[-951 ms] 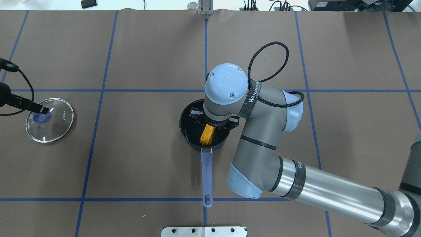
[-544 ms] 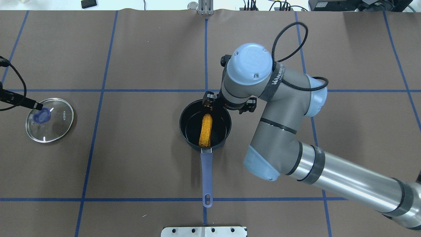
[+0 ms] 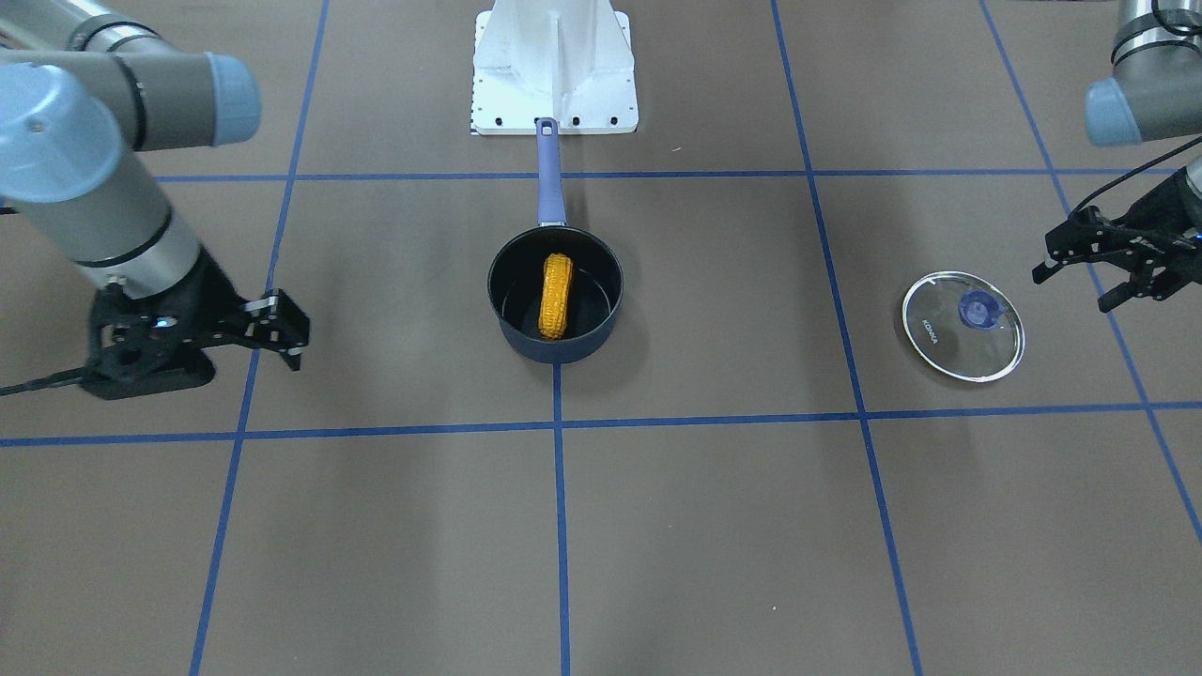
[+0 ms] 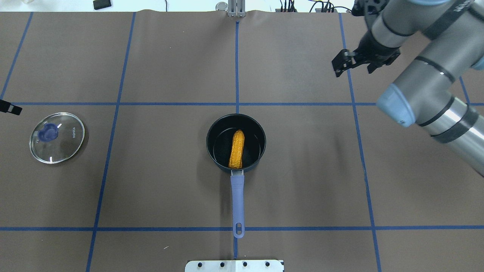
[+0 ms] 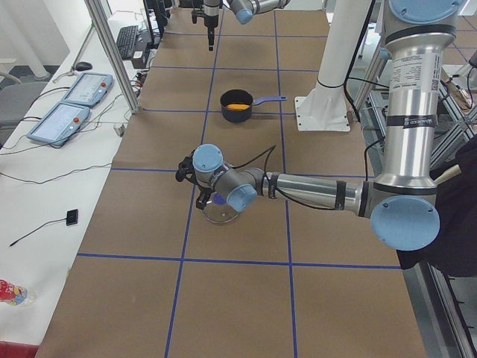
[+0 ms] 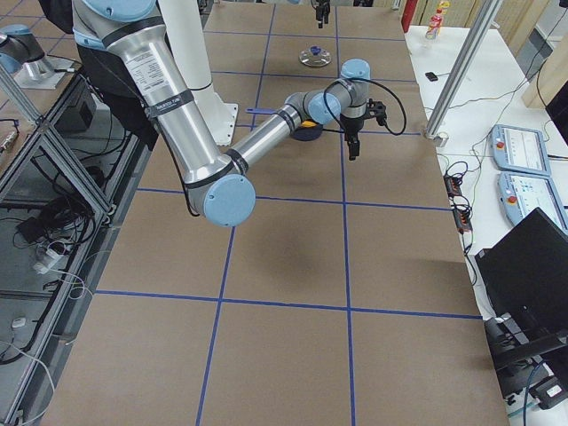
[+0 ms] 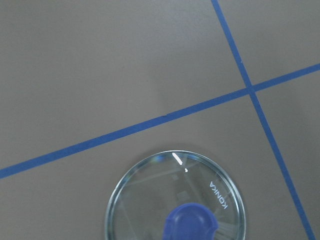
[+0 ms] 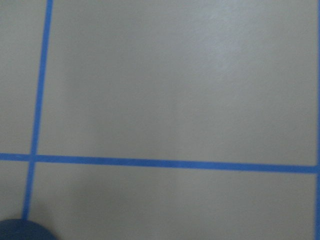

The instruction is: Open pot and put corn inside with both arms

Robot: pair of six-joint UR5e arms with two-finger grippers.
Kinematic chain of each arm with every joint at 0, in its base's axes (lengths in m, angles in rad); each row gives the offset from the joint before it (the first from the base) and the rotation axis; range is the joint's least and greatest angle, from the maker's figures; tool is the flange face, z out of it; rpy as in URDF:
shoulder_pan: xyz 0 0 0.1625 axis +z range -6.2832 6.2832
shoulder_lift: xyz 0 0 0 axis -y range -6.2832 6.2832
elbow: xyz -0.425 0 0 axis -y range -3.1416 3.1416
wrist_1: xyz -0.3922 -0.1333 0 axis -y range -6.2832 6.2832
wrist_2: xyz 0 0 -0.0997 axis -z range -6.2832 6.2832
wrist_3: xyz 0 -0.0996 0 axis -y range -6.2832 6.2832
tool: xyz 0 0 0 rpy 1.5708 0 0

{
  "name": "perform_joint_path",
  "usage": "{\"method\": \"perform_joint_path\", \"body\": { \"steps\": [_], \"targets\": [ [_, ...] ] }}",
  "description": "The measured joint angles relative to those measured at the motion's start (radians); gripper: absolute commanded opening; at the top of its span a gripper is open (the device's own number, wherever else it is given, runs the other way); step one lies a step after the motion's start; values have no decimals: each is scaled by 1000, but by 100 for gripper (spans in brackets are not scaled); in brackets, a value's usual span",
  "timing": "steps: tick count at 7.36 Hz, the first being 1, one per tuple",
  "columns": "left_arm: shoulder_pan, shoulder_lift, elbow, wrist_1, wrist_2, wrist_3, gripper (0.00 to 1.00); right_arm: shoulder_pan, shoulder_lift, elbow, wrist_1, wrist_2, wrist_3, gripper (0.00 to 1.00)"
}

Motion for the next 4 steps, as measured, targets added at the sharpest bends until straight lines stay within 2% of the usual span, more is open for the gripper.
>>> {"method": "perform_joint_path", "body": {
  "steps": [2, 4],
  "targets": [
    [-88, -7, 11, 122, -9, 189, 98, 169, -140, -4, 5, 109, -236, 100],
    [-191, -25, 49, 238, -10, 389, 98, 317, -263, -11, 5, 156, -434, 100]
  ]
}}
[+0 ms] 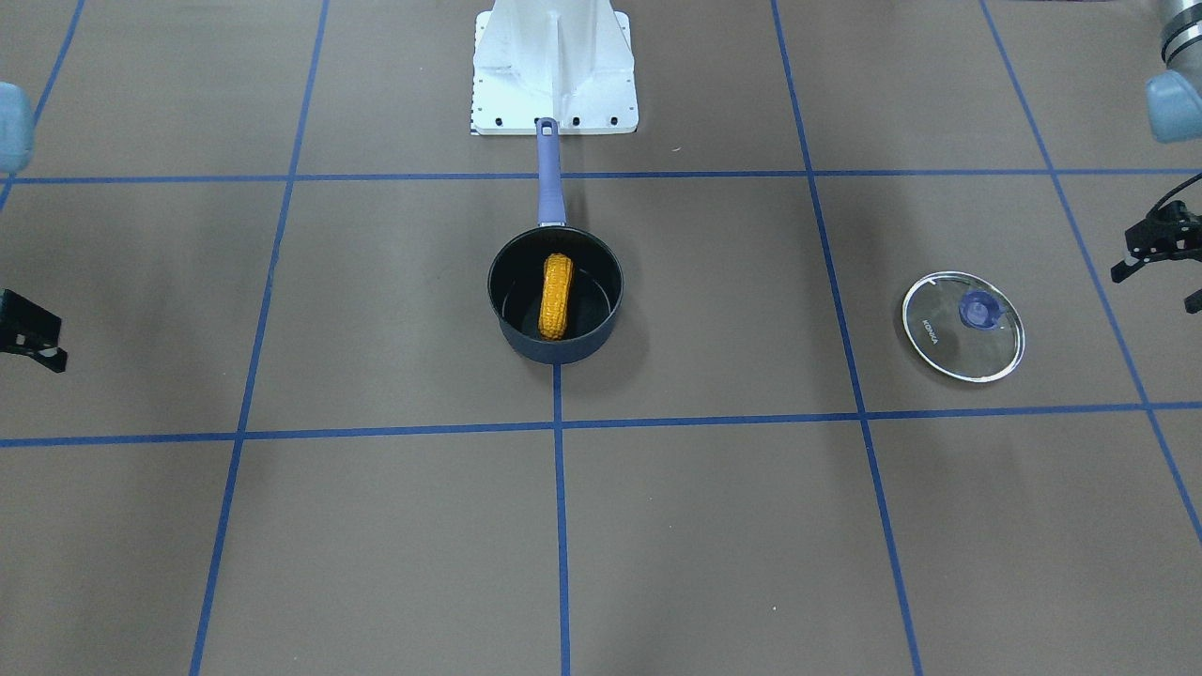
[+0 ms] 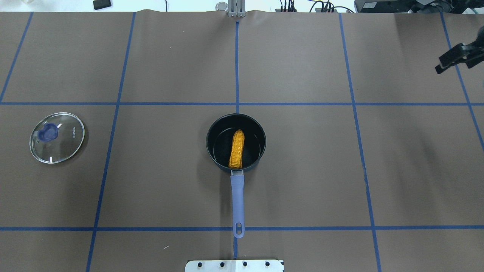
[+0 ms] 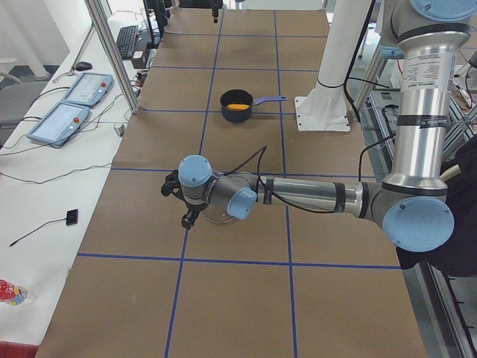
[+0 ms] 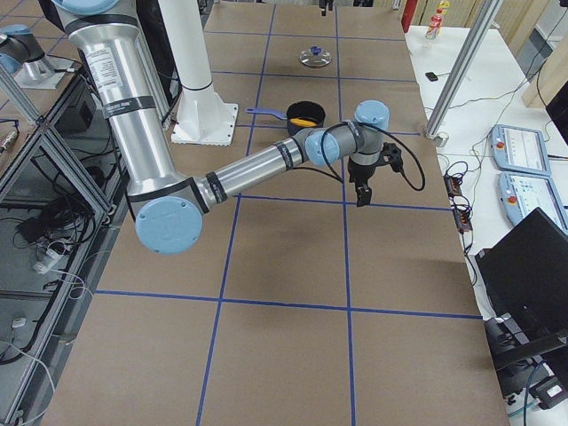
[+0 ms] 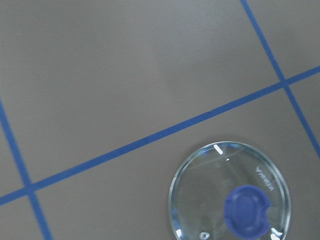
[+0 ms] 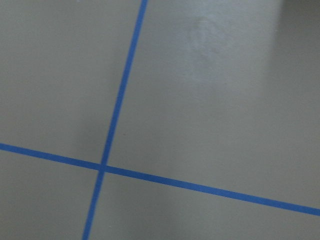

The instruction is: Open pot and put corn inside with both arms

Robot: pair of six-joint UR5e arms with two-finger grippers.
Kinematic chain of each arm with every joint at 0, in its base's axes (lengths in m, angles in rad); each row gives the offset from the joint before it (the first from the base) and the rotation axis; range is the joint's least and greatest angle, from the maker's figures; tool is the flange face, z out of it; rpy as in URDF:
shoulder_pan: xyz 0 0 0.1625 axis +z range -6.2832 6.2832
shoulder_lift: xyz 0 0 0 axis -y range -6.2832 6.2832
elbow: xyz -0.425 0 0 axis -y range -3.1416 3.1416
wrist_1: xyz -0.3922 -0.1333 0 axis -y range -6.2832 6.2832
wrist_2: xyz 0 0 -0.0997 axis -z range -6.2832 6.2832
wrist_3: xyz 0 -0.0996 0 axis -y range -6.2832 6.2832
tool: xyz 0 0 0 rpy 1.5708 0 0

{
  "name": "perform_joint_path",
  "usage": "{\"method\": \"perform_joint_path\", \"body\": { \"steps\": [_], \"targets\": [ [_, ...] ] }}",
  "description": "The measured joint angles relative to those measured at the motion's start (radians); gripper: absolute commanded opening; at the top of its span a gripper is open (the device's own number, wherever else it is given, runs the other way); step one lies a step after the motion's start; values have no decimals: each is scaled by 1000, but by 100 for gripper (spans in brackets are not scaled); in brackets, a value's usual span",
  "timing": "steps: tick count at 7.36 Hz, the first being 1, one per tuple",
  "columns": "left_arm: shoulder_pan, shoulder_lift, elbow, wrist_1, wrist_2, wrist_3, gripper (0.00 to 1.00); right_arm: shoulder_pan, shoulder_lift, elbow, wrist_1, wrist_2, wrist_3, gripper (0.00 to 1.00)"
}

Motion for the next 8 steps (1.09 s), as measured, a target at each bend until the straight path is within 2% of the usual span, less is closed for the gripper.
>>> {"method": "perform_joint_path", "body": {
  "steps": [3, 8],
  "targets": [
    [-121, -20, 68, 74, -9, 109, 98, 140, -103, -33, 0, 10, -150, 100],
    [-198, -24, 92, 106, -35, 115, 98, 216, -122, -84, 1, 13, -162, 100]
  ]
}}
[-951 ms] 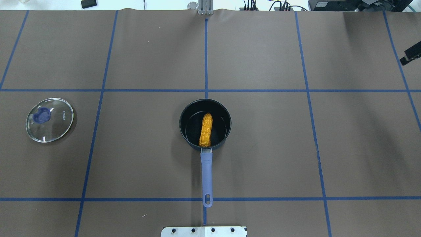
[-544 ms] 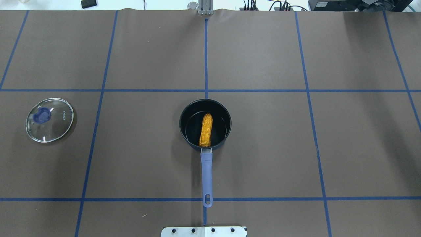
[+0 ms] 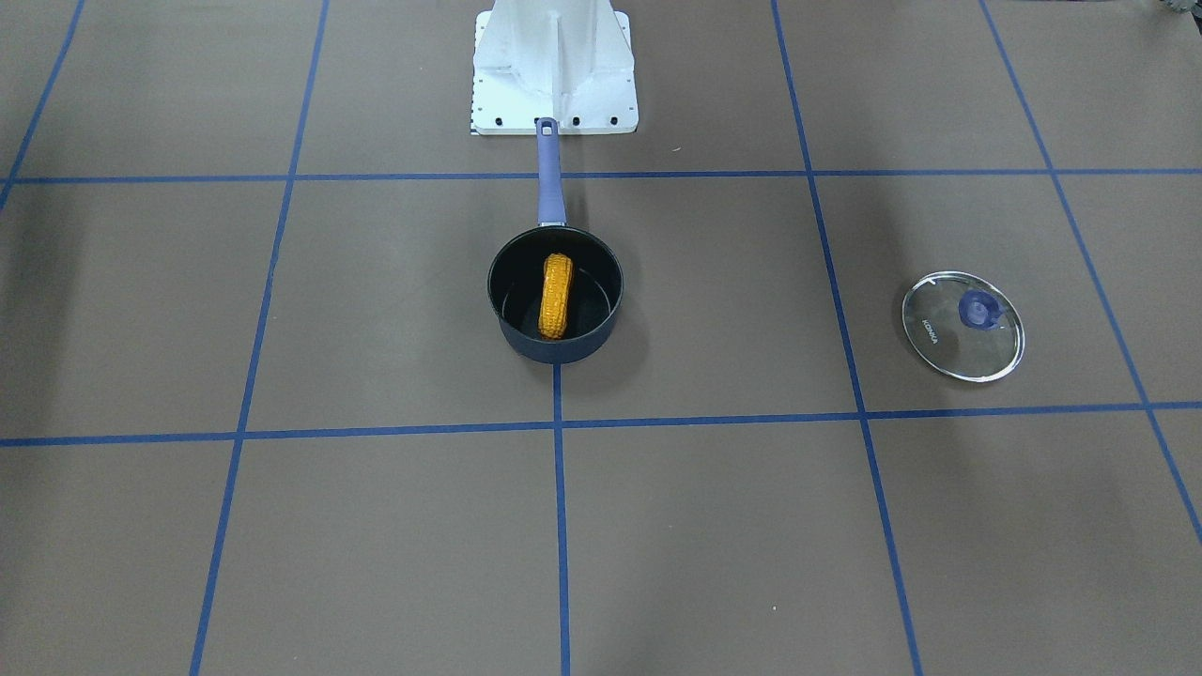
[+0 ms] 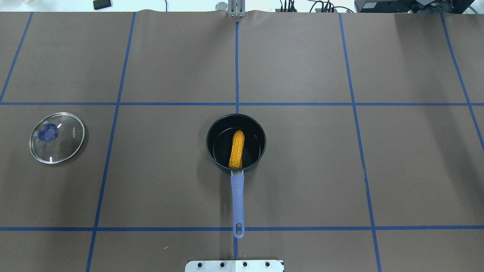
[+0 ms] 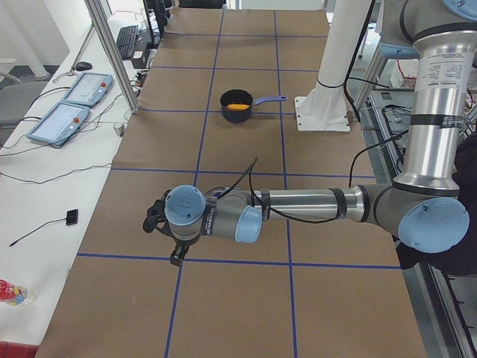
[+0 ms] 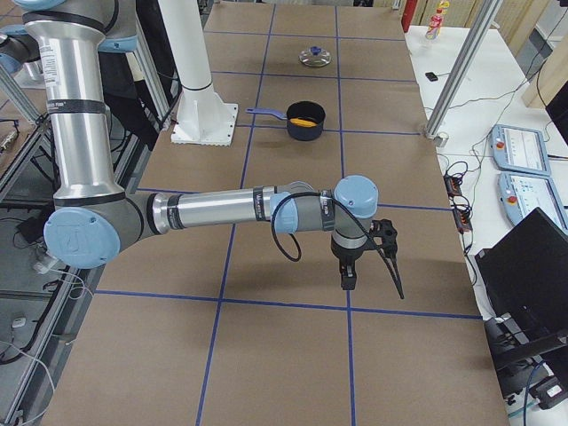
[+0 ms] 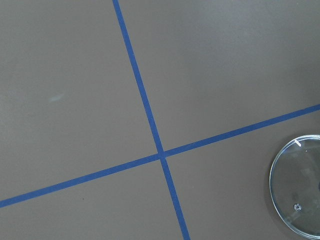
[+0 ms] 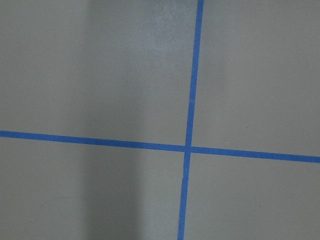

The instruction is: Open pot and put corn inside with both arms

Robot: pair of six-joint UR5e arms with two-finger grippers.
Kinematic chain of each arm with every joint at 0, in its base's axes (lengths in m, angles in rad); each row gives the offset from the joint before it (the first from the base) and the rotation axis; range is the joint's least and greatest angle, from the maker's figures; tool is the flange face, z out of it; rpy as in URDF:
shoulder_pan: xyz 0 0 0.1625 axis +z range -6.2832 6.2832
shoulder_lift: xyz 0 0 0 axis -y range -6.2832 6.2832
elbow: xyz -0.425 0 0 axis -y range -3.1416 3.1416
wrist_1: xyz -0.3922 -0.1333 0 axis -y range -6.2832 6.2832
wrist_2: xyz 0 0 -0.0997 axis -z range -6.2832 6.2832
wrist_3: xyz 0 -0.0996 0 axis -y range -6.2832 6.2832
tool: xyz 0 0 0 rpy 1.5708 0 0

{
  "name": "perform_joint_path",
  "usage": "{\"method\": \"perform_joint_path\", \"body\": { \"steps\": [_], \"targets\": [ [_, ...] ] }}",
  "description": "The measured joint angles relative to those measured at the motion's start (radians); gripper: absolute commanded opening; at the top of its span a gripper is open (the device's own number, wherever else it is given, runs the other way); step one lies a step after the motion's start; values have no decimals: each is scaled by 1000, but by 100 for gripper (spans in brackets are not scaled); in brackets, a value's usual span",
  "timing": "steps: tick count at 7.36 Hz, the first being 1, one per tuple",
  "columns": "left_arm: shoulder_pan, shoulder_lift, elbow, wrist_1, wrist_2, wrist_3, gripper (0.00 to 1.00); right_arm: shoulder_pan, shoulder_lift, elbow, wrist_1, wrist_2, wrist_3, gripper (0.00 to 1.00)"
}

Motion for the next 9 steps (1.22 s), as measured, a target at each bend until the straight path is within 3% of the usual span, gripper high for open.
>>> {"method": "perform_joint_path", "body": {
  "steps": [9],
  "targets": [
    [-9, 14, -24, -6, -6, 0, 98, 4, -5, -13, 0, 29, 2, 100]
  ]
}}
